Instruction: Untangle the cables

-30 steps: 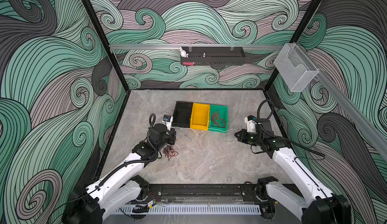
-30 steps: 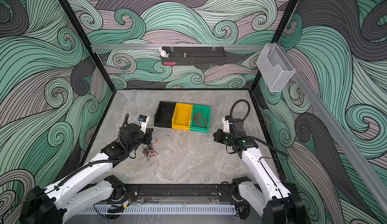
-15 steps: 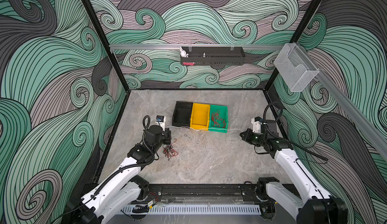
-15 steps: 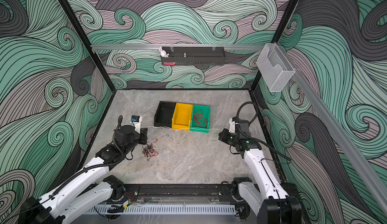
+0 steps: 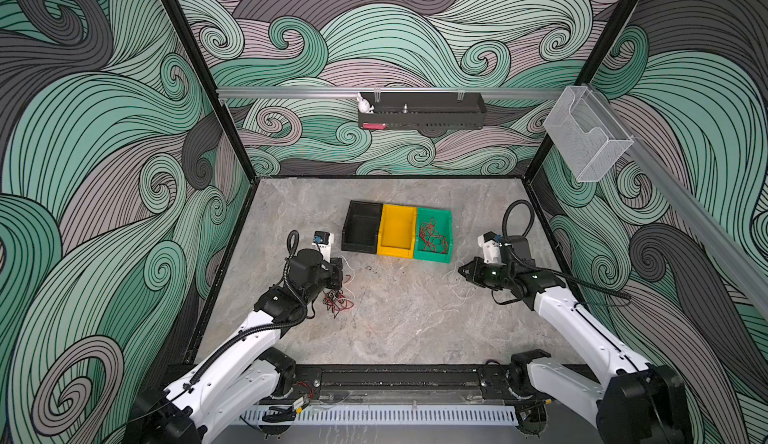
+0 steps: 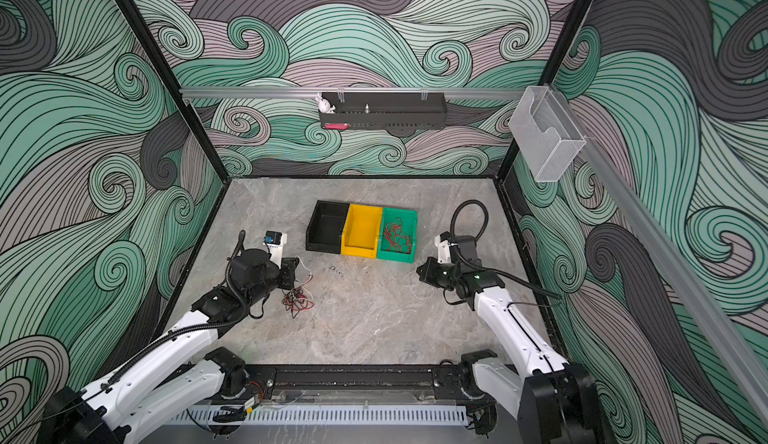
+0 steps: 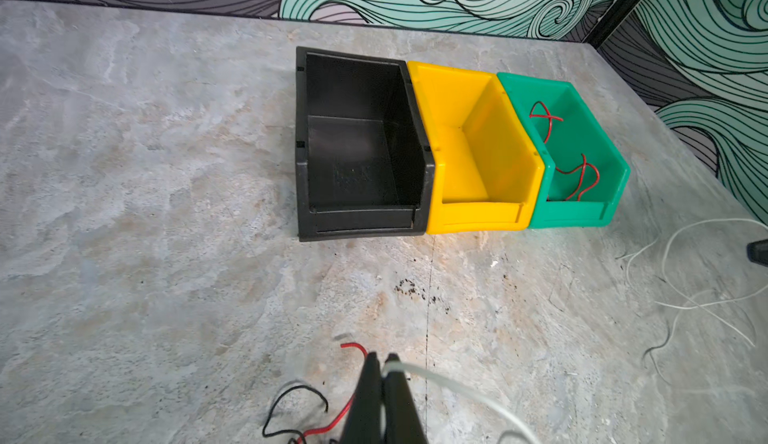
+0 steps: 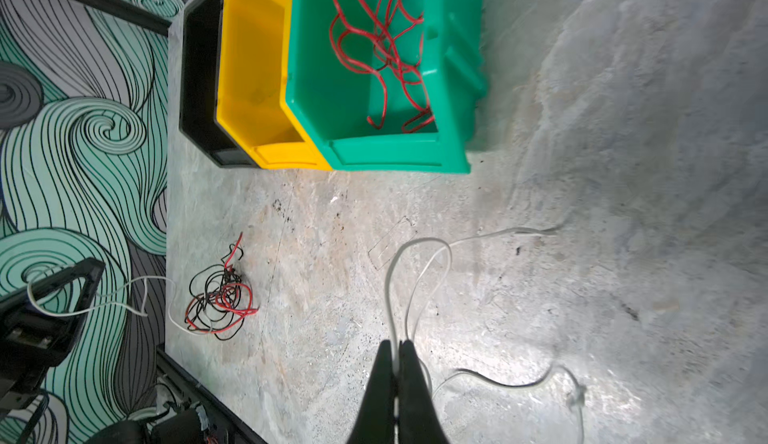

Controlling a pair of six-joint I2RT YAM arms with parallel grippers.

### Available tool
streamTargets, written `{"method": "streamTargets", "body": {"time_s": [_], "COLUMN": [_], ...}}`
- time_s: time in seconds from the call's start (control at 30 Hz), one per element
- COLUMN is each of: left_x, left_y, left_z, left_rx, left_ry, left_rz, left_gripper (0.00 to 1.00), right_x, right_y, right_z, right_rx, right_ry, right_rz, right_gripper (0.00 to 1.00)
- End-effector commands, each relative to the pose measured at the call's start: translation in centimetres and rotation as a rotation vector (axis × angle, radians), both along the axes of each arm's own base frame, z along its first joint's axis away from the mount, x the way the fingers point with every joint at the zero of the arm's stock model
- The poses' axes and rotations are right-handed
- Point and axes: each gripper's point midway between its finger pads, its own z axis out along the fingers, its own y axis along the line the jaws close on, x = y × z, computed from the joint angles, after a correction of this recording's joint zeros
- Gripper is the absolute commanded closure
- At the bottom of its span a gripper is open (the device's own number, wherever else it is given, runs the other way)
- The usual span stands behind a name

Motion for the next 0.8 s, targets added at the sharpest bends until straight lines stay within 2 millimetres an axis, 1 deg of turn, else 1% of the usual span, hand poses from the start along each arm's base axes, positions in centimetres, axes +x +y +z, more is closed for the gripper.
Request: {"method": "streamTargets", "body": {"time_s": [0.0,0.1,0.3,0.33,0.43,0.5,0.67,0.77], "left_x": [0.2,0.0,-0.6,-0.7,-1.2,-1.5,-1.9,-2.1], "left_y": [-1.1,-1.5,-2.5,-2.7,-3.5,-4.1,-5.3,-5.9], "left_z": [0.7,-0.2,-2.0,-2.3,-3.4,-4.2,-5.5,-6.0], "left_rx": [-0.053,-0.073,-0.085,-0.087,-0.081,-0.078,-0.060,-0.048], "left_ry": [0.002,0.028,0.076,0.084,0.107,0.121,0.145,0.157], "left_rz": [-0.032,-0.044,-0.061,-0.064,-0.079,-0.093,-0.116,-0.133], "left_gripper": [1.00,1.00,1.00,1.00,0.99,0.98,0.96,0.95], "right_x": [0.3,0.0,-0.9,-1.5,-2.2,-2.7,-3.9,-4.2], "right_y": [1.6,2.7,4.5,4.6,5.0,5.1,4.5,3.9], "right_z": [1.1,1.3,0.9,0.3,-0.5,-1.1,-2.6,-3.0], "right_rx": [0.016,0.006,-0.047,-0.066,-0.106,-0.146,-0.263,-0.304], "right_ry": [-0.030,-0.036,-0.037,-0.013,0.001,0.008,0.021,0.021], "right_rz": [0.044,0.084,0.165,0.179,0.208,0.226,0.255,0.257], "right_gripper": [0.95,0.95,0.94,0.94,0.93,0.93,0.92,0.90]}}
